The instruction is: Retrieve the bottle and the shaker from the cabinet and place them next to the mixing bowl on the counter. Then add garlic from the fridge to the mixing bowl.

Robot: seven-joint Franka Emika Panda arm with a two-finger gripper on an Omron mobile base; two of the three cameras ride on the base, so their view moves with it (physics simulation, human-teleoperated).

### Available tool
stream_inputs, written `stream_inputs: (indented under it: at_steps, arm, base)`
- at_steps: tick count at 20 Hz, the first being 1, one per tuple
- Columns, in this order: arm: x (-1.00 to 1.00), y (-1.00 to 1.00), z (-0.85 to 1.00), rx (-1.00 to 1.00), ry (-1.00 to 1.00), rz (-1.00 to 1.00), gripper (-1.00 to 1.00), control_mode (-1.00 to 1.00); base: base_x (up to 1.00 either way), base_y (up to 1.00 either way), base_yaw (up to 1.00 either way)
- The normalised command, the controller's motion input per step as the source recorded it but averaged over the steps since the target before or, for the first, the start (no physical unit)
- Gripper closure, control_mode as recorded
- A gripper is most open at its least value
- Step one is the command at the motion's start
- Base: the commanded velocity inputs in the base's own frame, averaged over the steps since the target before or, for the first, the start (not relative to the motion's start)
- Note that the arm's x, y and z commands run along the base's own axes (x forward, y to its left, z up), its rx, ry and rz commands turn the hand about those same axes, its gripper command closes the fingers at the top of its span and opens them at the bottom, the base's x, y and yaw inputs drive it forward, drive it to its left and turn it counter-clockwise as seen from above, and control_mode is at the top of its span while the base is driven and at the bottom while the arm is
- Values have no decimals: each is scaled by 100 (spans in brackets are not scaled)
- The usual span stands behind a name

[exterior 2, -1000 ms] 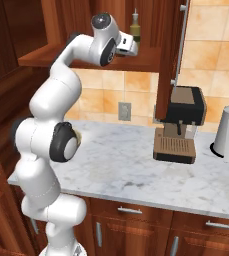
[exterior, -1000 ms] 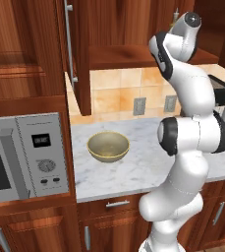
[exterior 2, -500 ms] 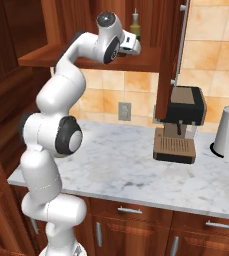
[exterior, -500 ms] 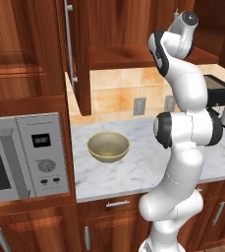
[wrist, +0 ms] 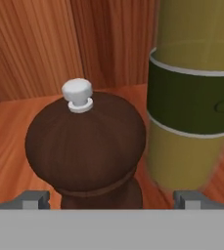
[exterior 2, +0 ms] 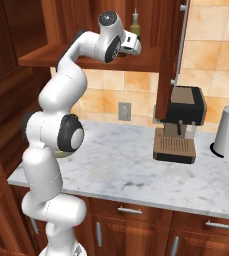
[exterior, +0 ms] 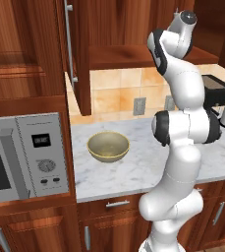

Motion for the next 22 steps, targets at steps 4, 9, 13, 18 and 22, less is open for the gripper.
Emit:
stream_inputs:
  at_steps: [4, 9, 13, 18, 22]
  arm:
    - [0, 0, 0, 0, 0, 0, -100, -100]
    - [0, 0, 0, 0, 0, 0, 100, -100]
    - [-1, 0, 0, 0, 0, 0, 100, -100]
    - [-74, 0, -3, 0, -2, 0, 100, -100]
    - [-100, 9, -9, 0, -9, 2, 100, -100]
  base:
    - [0, 0, 0]
    - [0, 0, 0]
    - [0, 0, 0]
    - [0, 0, 0]
    - [0, 0, 0]
